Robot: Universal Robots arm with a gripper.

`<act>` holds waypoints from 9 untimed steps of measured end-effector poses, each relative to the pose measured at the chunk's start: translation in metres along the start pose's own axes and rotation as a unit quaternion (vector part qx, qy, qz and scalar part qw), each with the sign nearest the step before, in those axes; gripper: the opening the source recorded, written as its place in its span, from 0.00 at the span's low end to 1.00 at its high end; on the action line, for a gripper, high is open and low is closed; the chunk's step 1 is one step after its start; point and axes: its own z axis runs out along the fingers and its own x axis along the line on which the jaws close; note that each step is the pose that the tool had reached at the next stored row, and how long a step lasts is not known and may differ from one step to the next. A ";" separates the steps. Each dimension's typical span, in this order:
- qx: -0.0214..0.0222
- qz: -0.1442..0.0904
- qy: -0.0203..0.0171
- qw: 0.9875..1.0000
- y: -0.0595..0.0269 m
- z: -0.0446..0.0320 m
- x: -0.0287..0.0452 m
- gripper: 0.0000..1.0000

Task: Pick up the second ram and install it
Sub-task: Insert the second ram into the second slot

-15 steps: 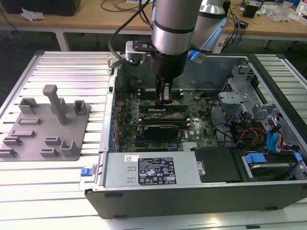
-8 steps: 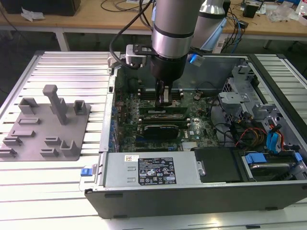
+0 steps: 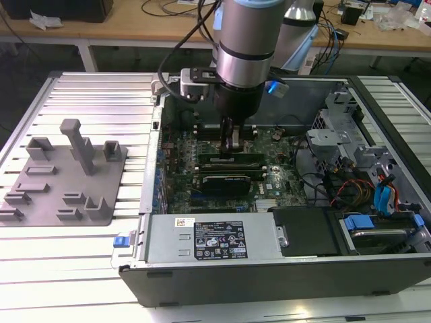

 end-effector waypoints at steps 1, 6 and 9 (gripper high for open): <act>0.000 0.000 0.000 1.000 -0.0020 0.0005 0.0000 0.09; 0.000 0.000 0.000 1.000 -0.0047 0.0045 0.0000 0.09; 0.000 0.000 0.000 1.000 -0.0048 0.0052 0.0000 0.09</act>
